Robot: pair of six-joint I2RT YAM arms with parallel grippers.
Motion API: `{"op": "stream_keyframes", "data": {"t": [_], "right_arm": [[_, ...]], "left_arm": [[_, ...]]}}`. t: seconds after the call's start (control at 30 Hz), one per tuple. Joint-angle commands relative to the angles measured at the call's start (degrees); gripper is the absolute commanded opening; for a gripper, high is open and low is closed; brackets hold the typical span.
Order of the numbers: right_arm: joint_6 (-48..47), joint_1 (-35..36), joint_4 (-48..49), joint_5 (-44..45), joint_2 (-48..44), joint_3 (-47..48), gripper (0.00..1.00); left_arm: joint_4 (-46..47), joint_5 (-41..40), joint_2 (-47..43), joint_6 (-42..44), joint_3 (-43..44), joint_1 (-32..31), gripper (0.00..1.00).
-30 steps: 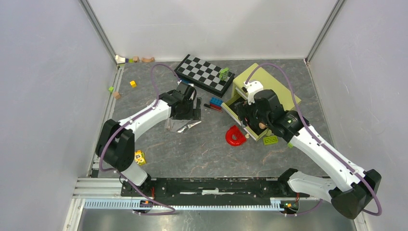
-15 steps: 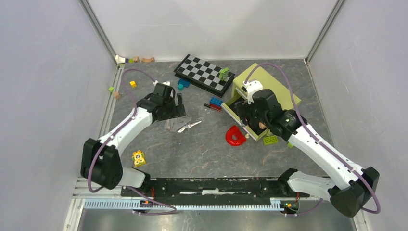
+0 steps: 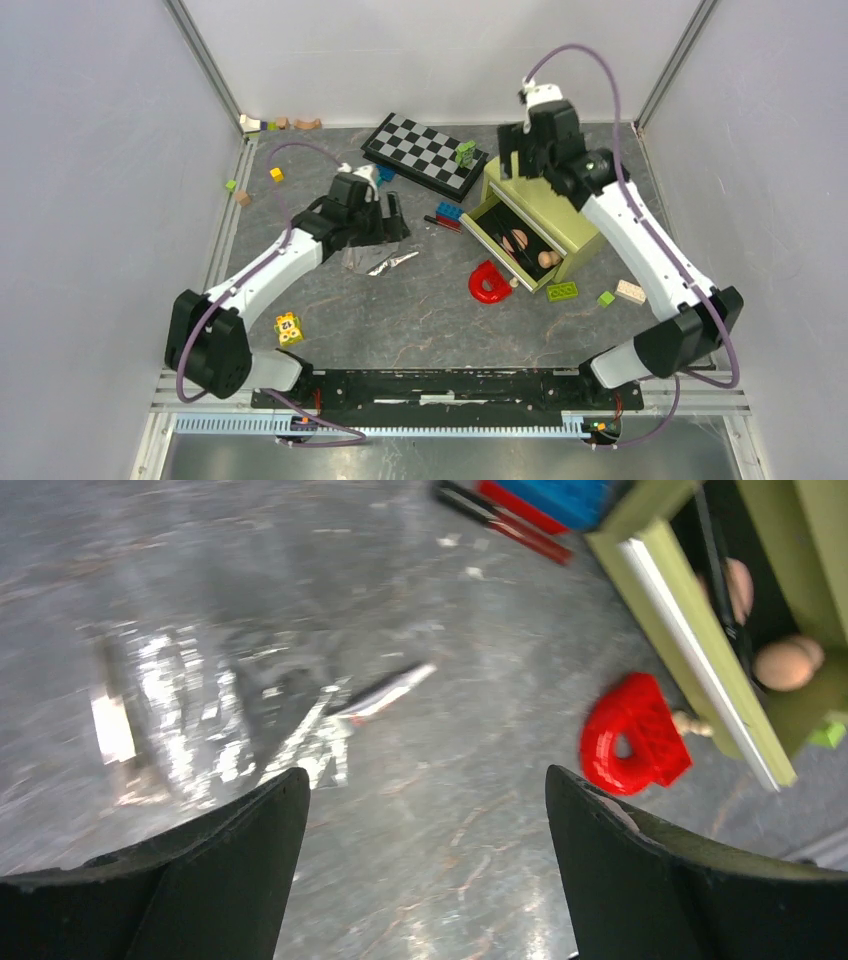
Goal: Organize the makeup
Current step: Close the drawer in the storage box.
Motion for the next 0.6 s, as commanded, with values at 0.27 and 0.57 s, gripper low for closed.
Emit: {"op": "stream_keyframes", "data": {"t": [0.27, 0.57], "right_arm": [[5.87, -21.24, -2.71, -3.80, 11.59, 14.97, 0.88], [3.94, -27.16, -0.64, -5.62, 16.89, 14.22, 0.86]], "left_arm": [[14.02, -1.56, 16.20, -0.33, 11.19, -18.71, 0.91], [20.80, -1.04, 23.29, -8.42, 8.44, -22.01, 0.84]]}}
